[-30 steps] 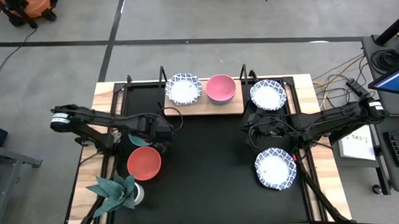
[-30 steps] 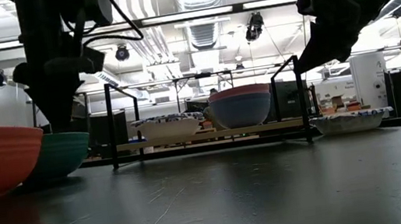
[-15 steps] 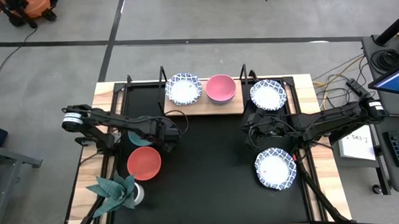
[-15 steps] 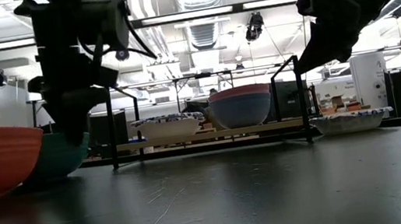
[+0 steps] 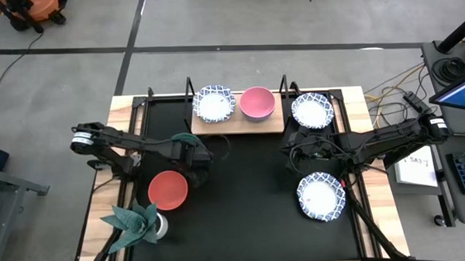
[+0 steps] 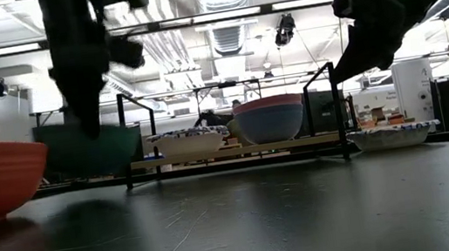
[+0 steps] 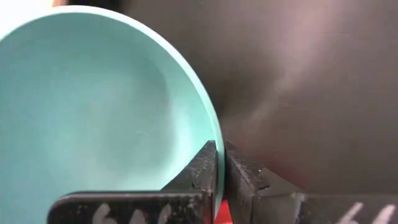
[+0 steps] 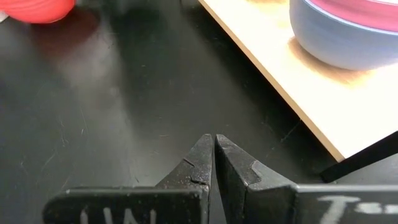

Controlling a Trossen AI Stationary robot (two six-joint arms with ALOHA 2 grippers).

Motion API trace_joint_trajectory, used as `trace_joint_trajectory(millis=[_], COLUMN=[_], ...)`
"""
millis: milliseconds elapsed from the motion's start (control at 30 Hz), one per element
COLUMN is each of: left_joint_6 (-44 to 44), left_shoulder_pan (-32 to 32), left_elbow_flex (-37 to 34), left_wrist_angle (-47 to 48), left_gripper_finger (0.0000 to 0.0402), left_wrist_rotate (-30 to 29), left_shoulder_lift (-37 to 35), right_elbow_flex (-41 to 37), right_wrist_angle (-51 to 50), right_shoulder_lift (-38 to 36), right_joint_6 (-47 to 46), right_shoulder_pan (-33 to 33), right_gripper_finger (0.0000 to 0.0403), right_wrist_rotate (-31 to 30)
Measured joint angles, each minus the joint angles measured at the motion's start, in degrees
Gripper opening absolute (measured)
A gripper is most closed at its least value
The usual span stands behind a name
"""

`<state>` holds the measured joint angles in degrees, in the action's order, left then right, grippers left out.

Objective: Place and stack bowls onto a shelf
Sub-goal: Stack the green bowl on the top of the pink bowl on the shelf

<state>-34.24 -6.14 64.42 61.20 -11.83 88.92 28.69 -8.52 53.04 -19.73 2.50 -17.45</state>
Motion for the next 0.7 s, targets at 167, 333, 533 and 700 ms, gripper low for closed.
trace_joint_trajectory(millis=[167,333,533,700], left_joint_6=[18.28,39.57,58.93,62.59], left_shoulder_pan=[-3.84,-3.45,2.52,10.04], left_elbow_flex=[7.02,10.66,10.86,10.71], left_wrist_angle=[-2.83,-15.69,-33.06,-46.96], left_gripper_finger=[0.0001,0.0001,0.0001,0.0], left_wrist_rotate=[-1.91,-6.96,-10.02,-6.03], left_shoulder_lift=[0.0,0.0,0.0,0.97], right_elbow_flex=[0.0,0.0,0.0,0.0], right_wrist_angle=[-0.4,-1.23,-1.54,-1.4], right_shoulder_lift=[-0.02,-0.02,-0.02,-0.04], right_joint_6=[0.4,0.38,0.26,0.03], right_shoulder_pan=[0.0,0.0,0.6,0.89], right_gripper_finger=[0.0009,0.0009,0.0009,0.0009], right_wrist_rotate=[0.07,0.07,1.18,1.09])
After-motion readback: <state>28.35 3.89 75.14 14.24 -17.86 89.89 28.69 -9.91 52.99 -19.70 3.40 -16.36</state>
